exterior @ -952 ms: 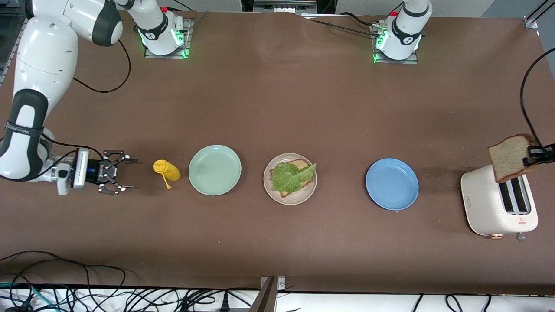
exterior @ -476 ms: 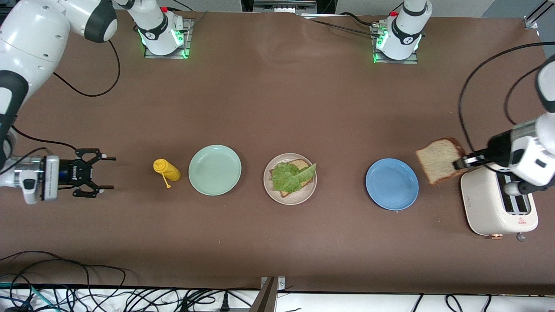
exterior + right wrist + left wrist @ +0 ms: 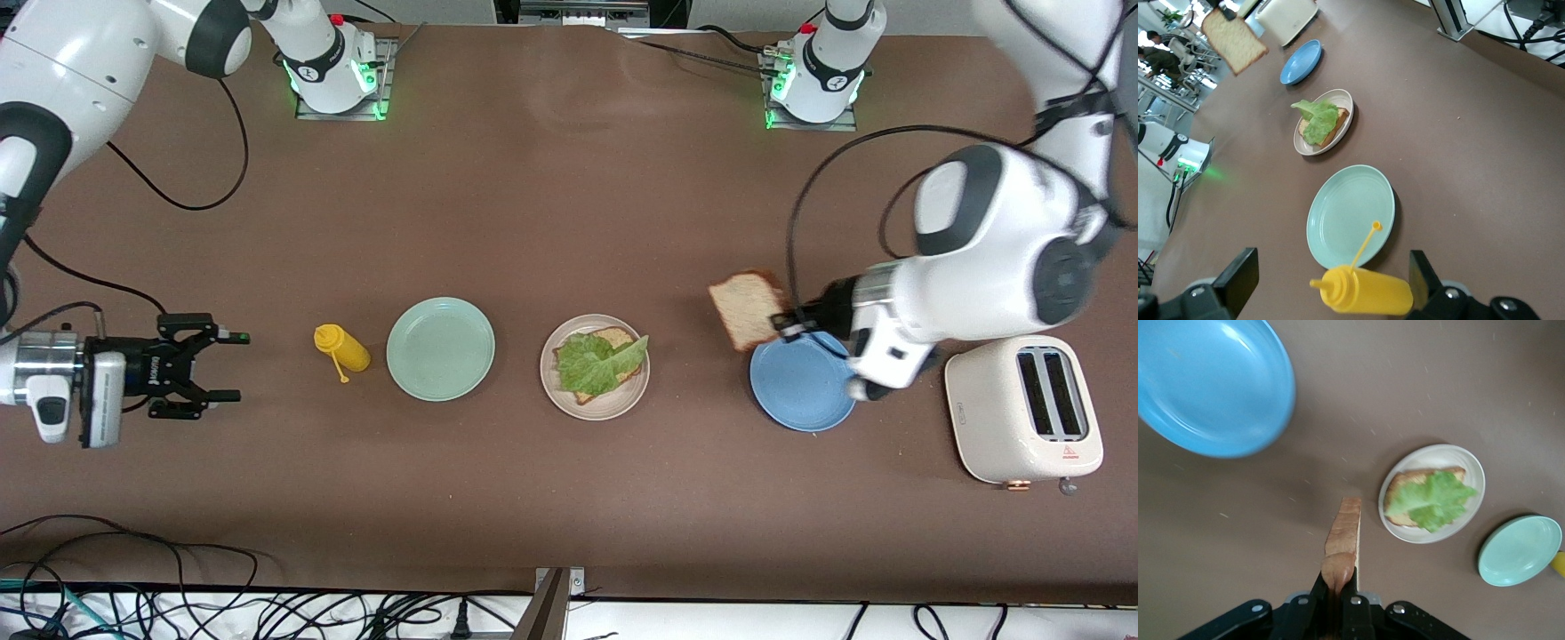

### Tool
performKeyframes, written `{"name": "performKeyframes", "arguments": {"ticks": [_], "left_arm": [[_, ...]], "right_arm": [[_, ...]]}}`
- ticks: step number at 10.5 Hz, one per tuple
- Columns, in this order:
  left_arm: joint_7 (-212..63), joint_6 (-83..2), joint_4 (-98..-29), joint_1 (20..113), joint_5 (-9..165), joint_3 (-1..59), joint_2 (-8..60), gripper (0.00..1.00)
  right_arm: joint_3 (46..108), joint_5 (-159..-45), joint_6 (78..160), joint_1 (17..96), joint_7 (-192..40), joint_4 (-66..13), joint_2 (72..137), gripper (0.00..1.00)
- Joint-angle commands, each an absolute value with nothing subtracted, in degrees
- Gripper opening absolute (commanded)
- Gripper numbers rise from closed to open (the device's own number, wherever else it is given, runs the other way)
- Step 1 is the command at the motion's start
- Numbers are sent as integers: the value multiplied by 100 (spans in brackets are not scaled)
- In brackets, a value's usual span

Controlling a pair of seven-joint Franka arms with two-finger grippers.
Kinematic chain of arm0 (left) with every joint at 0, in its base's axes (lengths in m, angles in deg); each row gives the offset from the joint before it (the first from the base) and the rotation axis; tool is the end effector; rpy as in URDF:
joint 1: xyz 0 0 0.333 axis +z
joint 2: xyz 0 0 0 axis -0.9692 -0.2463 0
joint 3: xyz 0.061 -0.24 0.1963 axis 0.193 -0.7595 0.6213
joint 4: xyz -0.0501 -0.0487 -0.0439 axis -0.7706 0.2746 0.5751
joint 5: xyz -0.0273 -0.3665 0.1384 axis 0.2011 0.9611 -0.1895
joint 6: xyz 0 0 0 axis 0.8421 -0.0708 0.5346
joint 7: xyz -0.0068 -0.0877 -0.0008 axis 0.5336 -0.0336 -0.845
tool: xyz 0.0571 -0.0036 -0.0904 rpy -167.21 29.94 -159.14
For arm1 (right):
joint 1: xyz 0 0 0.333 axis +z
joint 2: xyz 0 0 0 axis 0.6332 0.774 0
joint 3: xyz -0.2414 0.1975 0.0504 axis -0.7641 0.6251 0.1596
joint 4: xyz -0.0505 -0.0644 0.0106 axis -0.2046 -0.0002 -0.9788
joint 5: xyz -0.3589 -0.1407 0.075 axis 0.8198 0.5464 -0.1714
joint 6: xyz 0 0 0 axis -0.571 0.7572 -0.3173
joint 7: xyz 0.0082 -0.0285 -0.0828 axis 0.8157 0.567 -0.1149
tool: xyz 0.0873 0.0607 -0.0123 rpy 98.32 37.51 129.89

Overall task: Make sandwich on beige plate with both arms
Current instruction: 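Carry the bread with the left gripper while the right gripper releases the bottle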

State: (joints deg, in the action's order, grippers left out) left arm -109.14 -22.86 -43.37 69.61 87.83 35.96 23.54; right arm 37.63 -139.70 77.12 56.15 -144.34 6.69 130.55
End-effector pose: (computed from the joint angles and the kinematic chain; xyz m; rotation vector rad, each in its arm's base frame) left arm 0.6525 -0.2099 0.4309 2.7178 0.7060 -0.4554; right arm 0.7219 -0.0289 0.3709 -2.0610 -0.9789 -0.2839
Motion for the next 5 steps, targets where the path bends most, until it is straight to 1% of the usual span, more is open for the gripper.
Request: {"name": "performKeyframes", "arguments": {"ticks": [1, 3, 5], "left_arm": [[-11268, -2624, -4229, 6583, 9404, 3684, 2154, 0], [-11312, -3080, -4229, 6170, 9766, 3684, 1935, 0], [-11400, -3843, -4229, 5853, 9889, 3684, 1628, 0]], "right_arm": [[3694, -13836, 7877, 5782, -13773, 730, 12995, 100], [3676, -13845, 8123, 5906, -13211, 738, 12925, 100], [3658, -13827, 8220, 6019, -12963, 738, 12916, 100]]}}
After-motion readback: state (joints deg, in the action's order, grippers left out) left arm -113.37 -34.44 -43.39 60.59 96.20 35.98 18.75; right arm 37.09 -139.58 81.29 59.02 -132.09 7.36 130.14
